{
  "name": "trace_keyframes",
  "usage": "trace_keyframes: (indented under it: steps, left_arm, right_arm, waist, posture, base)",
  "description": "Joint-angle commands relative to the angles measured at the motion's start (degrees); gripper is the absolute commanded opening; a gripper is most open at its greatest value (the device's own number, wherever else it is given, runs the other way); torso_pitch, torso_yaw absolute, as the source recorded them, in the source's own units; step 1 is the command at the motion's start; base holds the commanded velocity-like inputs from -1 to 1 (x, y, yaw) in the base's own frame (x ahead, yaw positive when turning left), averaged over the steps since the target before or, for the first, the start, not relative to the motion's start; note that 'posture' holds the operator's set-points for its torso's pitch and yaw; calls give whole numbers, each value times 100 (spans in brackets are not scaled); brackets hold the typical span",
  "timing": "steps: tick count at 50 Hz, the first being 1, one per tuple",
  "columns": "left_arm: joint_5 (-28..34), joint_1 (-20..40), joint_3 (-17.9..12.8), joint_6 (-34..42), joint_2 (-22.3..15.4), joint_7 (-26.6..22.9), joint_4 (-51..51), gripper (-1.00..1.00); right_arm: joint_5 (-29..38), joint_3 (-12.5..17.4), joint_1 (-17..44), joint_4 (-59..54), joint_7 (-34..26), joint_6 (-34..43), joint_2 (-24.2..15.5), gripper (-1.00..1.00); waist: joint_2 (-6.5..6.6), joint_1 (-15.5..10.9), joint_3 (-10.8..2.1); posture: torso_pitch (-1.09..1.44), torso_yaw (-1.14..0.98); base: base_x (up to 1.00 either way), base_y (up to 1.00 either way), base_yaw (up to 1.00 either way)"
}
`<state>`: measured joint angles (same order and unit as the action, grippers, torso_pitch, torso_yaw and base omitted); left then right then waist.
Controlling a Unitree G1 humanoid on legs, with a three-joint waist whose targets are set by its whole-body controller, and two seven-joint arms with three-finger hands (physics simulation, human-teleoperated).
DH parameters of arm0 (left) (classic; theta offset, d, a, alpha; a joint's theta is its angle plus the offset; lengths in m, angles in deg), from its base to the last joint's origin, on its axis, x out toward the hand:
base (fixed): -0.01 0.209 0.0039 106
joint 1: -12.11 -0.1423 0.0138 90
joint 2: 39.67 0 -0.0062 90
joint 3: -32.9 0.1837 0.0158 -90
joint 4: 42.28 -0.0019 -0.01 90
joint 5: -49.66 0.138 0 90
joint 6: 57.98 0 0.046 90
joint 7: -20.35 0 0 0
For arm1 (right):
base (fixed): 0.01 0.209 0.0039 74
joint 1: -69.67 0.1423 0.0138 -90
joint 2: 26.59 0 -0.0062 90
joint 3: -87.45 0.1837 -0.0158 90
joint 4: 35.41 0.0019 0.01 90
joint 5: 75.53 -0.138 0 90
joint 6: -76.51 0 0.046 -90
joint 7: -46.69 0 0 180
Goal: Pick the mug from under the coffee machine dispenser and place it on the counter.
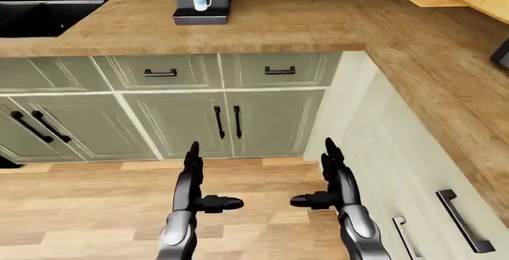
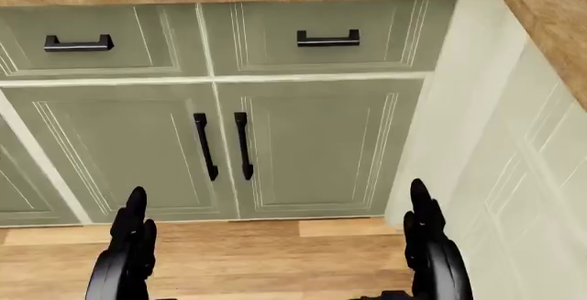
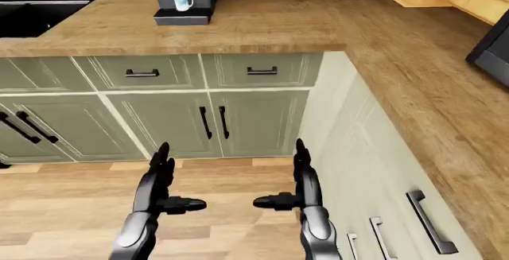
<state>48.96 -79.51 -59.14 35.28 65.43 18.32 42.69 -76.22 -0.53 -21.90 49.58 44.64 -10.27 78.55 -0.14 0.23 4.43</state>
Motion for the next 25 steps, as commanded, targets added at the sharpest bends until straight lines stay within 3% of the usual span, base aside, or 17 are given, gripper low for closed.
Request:
trace_keyframes:
  steps: [1,3,4,5,7,8,12,25]
  left_arm:
    - [-26,169,-20,-329,-20,8,516,100]
    - [223,177,38,-313,-53,83,459,100]
    - [258,238,-10,-375,-37,187,349,100]
    - [222,249,-19,-357,-42,152,350,100]
    - [201,228,-24,-364,-36,156,471,100]
    - [186,231,-27,-410,-32,152,468,100]
    - [129,287,-79,-579,-19,271,405,100]
    - [-234,286,-118,214,-50,130,919,100]
  right_arm:
    - [-11,1,166,431,-42,-347,-39,100]
    - [9,2,166,426,-43,-338,-36,100]
    - [15,0,164,422,-51,-339,-36,100]
    - [18,1,165,415,-56,-340,-36,100]
    - [33,-3,163,411,-63,-345,-36,100]
    - [35,-3,162,409,-66,-344,-35,100]
    - [38,-6,142,455,-76,-313,-30,100]
    - [-19,9,152,548,-66,-198,-24,100]
  waist:
    - [-45,12,-5]
    - [-5,-41,-353]
    - [-8,-37,-293]
    - [-39,-36,-89]
    - [-43,-41,-401]
    - [-41,-40,-433]
    - [-36,-46,-443]
    - [-9,-38,-525]
  posture:
    - [0,0]
    - [0,0]
    - [0,0]
    - [0,0]
    - [0,0]
    - [0,0]
    - [0,0]
    - [0,0]
  base:
    - [0,0,0]
    - [0,0,0]
    - [0,0,0]
    - [0,0,0]
    - [0,0,0]
    - [0,0,0]
    - [0,0,0]
    - [0,0,0]
